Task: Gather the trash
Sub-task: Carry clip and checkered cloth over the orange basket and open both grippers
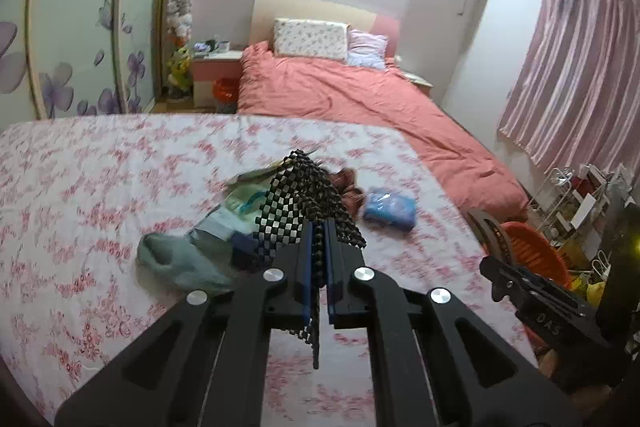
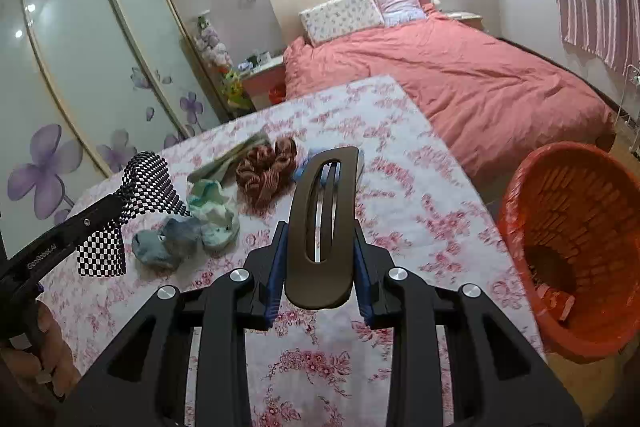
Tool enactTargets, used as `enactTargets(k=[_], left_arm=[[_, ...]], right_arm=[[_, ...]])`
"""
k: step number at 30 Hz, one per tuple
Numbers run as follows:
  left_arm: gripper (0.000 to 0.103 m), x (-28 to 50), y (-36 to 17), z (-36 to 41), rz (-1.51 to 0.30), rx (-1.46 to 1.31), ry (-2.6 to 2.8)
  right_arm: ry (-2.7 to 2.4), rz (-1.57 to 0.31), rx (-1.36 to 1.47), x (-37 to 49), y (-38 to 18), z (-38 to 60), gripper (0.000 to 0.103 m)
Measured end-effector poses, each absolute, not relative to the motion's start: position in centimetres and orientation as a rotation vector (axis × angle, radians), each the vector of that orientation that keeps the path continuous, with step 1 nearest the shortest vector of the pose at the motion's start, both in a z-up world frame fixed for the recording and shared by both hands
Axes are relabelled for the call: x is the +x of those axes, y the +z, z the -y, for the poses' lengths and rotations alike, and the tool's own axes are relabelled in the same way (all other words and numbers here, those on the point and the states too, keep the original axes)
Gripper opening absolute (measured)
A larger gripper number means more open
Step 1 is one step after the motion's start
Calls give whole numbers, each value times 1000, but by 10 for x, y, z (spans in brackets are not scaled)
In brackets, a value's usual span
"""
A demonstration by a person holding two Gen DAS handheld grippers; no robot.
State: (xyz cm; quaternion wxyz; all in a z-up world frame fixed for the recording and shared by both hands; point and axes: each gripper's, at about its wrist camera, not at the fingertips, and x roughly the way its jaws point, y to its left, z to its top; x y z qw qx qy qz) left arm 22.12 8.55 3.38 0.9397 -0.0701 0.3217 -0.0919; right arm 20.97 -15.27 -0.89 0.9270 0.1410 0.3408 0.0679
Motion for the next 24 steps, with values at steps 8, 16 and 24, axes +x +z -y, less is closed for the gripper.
enactTargets(k=[8, 16, 24], left_arm=[[7, 208, 66, -53, -591, -126, -273], [7, 194, 79, -11, -559, -118, -386], [7, 186, 77, 50, -556, -104, -545]], right_arm=[[109, -614, 307, 191, 18, 175, 30], [56, -524, 318, 169, 36, 205, 30], [-31, -470, 326, 154, 36, 246, 30]])
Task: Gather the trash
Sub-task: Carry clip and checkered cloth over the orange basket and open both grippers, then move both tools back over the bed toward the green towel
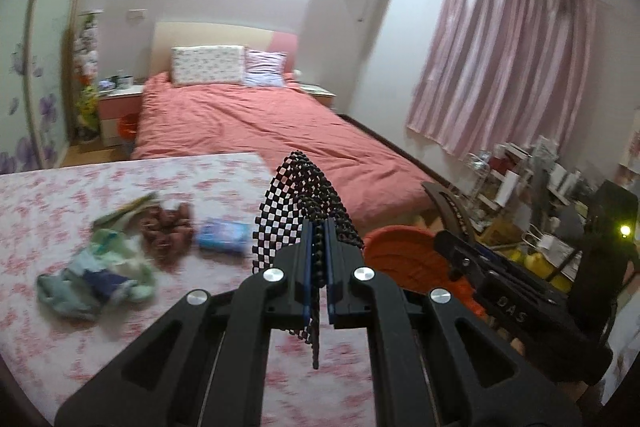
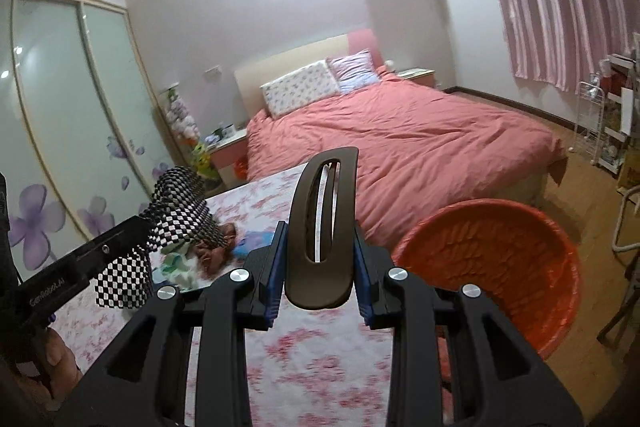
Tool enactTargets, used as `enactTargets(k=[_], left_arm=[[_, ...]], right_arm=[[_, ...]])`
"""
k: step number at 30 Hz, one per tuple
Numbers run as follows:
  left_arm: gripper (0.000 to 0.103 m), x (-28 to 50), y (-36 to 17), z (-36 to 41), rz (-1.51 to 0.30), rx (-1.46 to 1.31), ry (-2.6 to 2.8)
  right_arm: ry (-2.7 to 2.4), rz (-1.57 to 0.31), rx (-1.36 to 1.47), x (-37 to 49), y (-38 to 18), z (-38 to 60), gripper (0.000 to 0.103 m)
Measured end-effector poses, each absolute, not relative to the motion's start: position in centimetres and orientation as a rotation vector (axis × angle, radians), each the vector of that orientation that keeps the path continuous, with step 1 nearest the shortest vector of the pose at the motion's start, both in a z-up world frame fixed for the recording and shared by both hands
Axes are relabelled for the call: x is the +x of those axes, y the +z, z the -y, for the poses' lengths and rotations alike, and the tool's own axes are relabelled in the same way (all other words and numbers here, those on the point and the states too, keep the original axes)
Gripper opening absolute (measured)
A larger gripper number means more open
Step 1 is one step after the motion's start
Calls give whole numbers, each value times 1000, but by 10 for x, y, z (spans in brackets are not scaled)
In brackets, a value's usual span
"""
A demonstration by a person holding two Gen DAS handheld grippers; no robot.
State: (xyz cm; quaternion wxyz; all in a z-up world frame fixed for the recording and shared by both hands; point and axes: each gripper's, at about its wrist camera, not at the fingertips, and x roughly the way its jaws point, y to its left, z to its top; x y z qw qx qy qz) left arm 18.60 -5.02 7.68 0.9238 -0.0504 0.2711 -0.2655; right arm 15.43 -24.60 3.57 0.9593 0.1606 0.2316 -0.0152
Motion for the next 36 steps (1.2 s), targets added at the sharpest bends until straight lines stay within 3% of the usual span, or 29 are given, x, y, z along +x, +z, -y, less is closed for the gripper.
enactTargets(k=[17, 18, 20, 22, 24, 28, 33, 36], left_arm=[[7, 215, 29, 203, -675, -51, -815], [8, 219, 25, 210, -691, -45, -815], [20, 228, 8, 222, -731, -27, -794], [37, 234, -4, 224, -765, -18, -762], [39, 241, -15, 218, -792, -21, -740], [47, 250, -24, 194, -816, -14, -675], [64, 246, -26, 151, -784, 32, -558], [71, 243, -31, 111, -777, 43, -470]], right_arm=[[-235, -468, 448, 161, -2, 342, 30], [-243, -473, 452, 162, -5, 345, 31], [-255, -492, 452, 166, -14, 351, 31], [-272, -514, 457, 168, -23, 356, 35], [-282, -529, 473, 168, -31, 357, 52], [-298, -538, 470, 164, -33, 352, 63], [-341, -525, 379, 164, -25, 336, 87], [-340, -530, 331, 166, -23, 320, 93]])
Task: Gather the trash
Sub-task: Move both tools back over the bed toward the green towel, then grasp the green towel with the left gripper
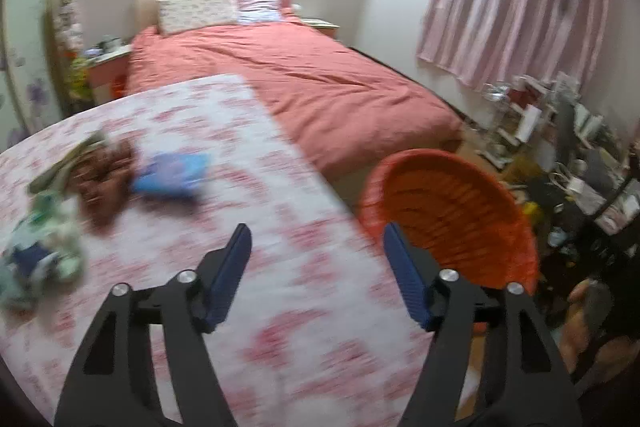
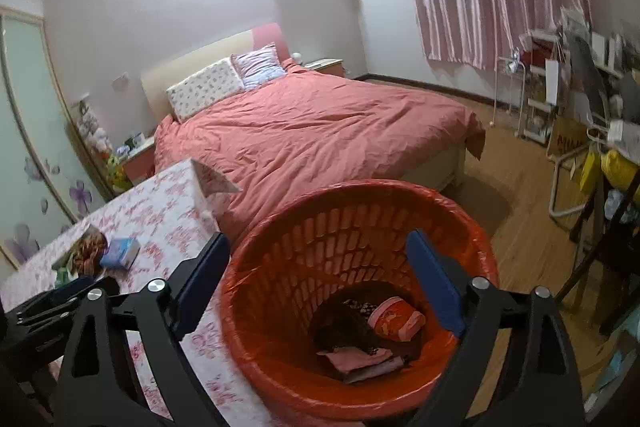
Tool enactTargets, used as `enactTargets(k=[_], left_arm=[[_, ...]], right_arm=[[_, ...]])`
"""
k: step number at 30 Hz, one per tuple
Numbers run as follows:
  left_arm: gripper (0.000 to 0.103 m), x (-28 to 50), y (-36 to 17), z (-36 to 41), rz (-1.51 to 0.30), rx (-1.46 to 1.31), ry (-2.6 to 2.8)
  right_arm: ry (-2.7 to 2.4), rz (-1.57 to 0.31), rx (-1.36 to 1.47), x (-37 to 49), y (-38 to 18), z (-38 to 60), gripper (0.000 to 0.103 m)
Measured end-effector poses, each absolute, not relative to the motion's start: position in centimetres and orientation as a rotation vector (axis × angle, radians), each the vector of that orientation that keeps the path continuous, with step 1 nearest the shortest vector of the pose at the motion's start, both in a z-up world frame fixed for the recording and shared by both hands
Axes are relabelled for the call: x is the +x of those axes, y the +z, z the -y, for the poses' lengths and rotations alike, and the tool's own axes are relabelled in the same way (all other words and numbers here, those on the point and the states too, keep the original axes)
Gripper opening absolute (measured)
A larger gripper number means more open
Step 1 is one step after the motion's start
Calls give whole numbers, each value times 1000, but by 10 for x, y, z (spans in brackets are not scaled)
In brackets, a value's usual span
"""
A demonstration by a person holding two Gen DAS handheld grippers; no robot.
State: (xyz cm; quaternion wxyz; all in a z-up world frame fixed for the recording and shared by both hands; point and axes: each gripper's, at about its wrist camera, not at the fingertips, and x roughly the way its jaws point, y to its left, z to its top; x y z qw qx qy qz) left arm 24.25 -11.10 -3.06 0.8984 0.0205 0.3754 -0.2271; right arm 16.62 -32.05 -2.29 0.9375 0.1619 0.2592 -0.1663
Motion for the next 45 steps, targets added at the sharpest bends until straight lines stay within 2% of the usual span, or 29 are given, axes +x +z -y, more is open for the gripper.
enactTargets(k=[7, 18, 26, 28, 33, 34, 36, 39, 41, 44, 45], left_arm=[[77, 245, -37, 17, -783, 17, -278], [79, 256, -55, -137, -821, -100, 92], [79, 281, -76, -164, -911, -223, 138], [71, 286, -80, -165, -916, -236, 143], [30, 285, -80, -171, -901, -197, 105], [24, 285, -80, -173, -903, -190, 96], [21, 283, -80, -181, -903, -176, 75], [21, 279, -79, -194, -896, -146, 67], [27, 279, -78, -200, -897, -149, 73], [42, 281, -77, -204, -892, -168, 89], [43, 282, -77, -204, -892, -172, 90]], right_arm=[[-290, -588, 270, 181, -25, 274, 95], [-150, -655, 184, 198, -26, 199, 95], [-77, -683, 137, 208, -25, 156, 95], [-64, -693, 136, 211, -27, 149, 95], [-45, -712, 129, 214, -31, 136, 95], [-44, -715, 130, 214, -32, 135, 95], [-42, -722, 137, 216, -34, 134, 95], [-41, -724, 141, 218, -36, 134, 95], [-40, -724, 142, 218, -36, 134, 95], [-34, -728, 146, 220, -37, 133, 95], [-31, -730, 145, 221, -38, 132, 95]])
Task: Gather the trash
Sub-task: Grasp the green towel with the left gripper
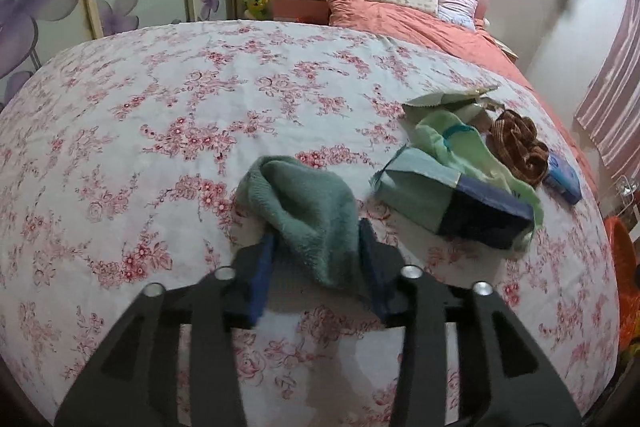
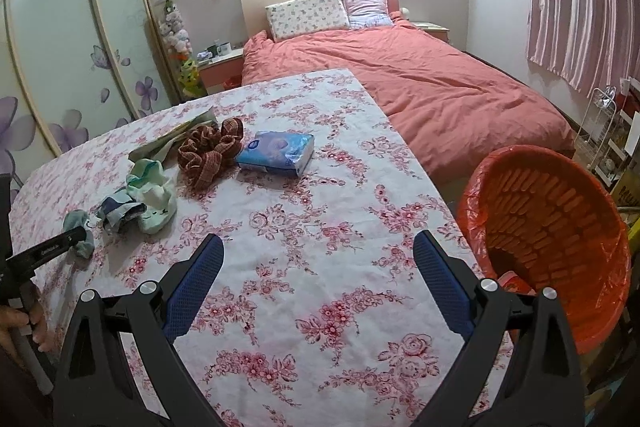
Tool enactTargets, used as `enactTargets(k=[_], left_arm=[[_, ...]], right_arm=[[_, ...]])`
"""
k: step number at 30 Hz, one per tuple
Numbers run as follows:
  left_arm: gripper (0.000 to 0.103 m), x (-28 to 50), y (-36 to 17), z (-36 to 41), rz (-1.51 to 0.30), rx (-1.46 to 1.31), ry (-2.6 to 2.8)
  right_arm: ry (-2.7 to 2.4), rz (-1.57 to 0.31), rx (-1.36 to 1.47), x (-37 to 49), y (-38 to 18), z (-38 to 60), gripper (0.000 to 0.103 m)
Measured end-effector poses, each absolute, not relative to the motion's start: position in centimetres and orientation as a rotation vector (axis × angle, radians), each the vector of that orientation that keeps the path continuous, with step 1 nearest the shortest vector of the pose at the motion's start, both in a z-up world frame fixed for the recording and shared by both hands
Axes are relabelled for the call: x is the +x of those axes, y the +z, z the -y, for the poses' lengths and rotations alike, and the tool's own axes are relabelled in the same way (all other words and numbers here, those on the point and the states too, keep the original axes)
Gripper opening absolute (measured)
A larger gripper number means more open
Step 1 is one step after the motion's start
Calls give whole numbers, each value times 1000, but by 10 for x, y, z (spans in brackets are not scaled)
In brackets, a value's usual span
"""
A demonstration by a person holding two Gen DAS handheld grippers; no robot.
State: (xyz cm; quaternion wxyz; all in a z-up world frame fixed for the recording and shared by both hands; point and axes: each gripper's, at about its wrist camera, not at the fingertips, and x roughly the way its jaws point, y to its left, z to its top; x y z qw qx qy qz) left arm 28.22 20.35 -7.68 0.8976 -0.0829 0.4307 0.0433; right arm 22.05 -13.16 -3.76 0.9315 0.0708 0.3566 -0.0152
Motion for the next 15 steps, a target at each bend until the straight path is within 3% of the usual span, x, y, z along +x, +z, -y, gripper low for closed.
enactTargets(k=[3, 6, 7, 15], left_arm=[[42, 289, -80, -202, -901, -181, 93], [16, 292, -80, -200, -899, -166, 89], [13, 292, -80, -201, -902, -166, 79], [12, 285, -83, -209, -892, -108, 81]], right_arm=[[-24, -735, 136, 222, -39, 128, 95], [-17, -738, 131, 223, -39, 127, 95], [-15, -738, 130, 223, -40, 126, 95], [20, -752, 136, 232, -46, 117, 95]])
